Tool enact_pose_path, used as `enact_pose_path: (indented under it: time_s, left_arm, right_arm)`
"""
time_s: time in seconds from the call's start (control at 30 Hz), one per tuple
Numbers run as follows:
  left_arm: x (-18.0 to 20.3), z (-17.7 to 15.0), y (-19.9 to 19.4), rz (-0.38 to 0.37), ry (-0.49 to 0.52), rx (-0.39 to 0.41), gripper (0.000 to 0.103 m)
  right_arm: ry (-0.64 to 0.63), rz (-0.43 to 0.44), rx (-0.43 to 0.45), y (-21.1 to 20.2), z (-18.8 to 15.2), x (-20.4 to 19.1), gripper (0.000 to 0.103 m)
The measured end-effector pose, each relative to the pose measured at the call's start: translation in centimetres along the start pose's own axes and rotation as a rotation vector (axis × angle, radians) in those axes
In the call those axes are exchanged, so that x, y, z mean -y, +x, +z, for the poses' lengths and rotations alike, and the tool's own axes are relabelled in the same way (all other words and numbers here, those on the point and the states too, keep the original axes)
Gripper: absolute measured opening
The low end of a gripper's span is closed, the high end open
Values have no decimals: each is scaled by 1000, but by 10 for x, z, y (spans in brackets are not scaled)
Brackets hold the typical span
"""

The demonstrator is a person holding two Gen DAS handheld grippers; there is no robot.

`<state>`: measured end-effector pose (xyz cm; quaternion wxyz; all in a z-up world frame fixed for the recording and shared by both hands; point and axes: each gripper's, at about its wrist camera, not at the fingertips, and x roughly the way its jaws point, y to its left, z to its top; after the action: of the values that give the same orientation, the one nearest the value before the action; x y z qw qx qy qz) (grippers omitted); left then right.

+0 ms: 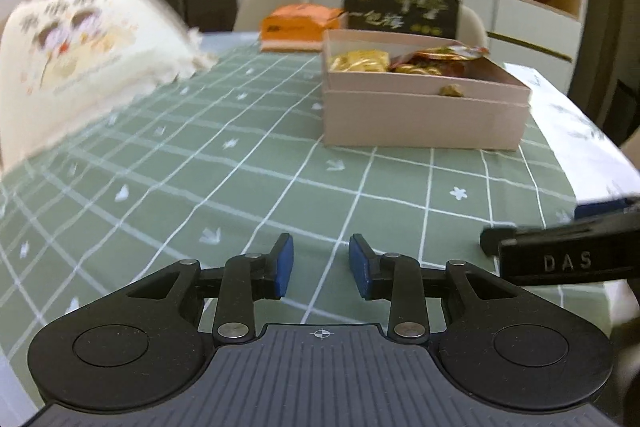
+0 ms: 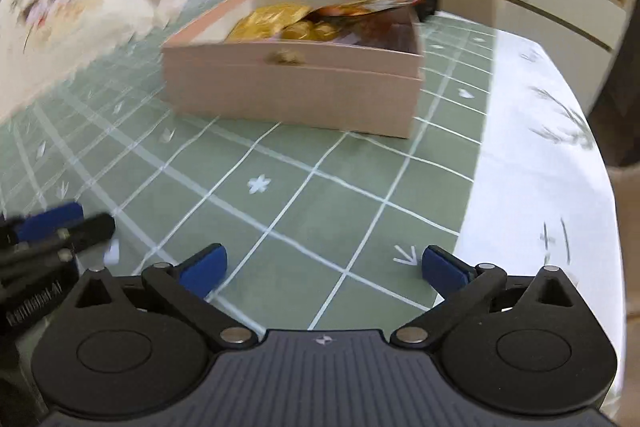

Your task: Organize snacks

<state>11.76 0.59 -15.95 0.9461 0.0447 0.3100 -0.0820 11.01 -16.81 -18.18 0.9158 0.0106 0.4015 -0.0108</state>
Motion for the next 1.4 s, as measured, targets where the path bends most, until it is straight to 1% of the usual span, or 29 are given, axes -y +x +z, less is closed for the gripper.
enact_pose_path:
  time_s: [0.07,0.1,0.27,1.4]
  left_arm:
    - [3,-1,0,-15,7,10,35]
    - [3,-1,0,-25,4,10,35]
    - [7,0,1,-29,18,11,35]
    - [7,0,2,-33,14,10,35]
  right_arm:
    - [4,-9,77,-1,-8,3,103]
    - [-1,-4,97,0,-8,3,103]
    - [6,-13,132,-1,-12,2,103]
    - [9,-14,134,1,-12,1,103]
